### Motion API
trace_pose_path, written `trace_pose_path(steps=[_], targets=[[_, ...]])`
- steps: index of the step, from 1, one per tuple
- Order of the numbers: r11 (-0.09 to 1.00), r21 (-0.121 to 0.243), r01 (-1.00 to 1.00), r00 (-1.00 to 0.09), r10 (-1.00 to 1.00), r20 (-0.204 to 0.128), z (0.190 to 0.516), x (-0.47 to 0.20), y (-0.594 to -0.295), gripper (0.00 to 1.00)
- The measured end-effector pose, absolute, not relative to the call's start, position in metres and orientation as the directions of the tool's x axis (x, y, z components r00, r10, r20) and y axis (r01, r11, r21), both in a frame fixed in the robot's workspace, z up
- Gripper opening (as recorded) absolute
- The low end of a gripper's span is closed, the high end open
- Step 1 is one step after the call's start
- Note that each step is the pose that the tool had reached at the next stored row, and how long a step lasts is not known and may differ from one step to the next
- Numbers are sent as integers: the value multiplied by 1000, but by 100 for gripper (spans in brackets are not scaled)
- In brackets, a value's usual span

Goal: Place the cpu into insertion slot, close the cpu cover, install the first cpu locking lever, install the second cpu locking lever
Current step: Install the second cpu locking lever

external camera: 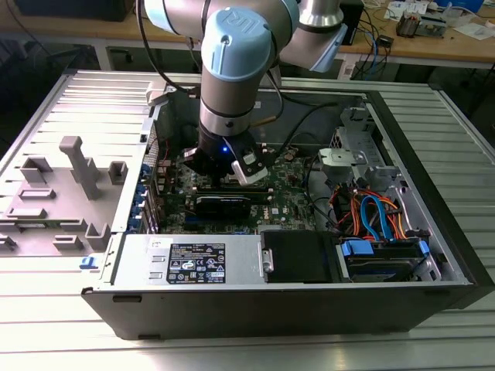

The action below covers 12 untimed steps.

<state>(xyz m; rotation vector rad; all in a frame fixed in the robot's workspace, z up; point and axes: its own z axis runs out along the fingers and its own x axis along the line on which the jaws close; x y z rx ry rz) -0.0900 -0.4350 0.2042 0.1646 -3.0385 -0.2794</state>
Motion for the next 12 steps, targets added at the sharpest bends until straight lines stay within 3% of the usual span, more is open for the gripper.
trace_pose_path(steps=[12], targets=[[981,167,-99,-991,-114,77,218,-90,-433,11]])
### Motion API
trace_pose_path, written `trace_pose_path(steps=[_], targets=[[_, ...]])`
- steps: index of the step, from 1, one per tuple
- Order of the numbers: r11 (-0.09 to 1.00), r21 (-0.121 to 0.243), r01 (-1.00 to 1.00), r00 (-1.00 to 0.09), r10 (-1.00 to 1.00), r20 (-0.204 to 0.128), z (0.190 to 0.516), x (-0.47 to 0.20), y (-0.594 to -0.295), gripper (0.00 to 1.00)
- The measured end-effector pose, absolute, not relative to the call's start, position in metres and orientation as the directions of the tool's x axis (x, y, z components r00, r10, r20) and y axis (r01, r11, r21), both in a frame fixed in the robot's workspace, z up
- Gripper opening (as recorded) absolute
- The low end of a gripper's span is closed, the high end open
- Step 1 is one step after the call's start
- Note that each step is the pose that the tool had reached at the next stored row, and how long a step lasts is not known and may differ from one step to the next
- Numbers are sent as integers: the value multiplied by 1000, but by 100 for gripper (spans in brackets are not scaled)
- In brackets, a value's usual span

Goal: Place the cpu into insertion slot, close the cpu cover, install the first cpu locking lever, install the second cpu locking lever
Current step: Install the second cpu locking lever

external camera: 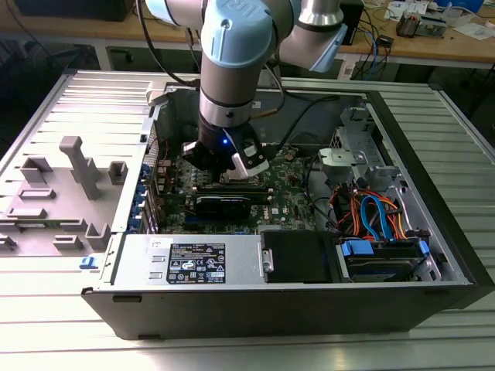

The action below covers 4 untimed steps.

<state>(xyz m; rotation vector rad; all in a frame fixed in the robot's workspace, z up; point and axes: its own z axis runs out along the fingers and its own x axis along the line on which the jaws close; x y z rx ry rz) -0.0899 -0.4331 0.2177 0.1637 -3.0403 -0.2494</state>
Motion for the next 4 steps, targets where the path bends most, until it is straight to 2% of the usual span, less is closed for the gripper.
trace_pose_path(steps=[4], targets=[[981,167,-99,-991,-113,78,218,-88,-433,11]])
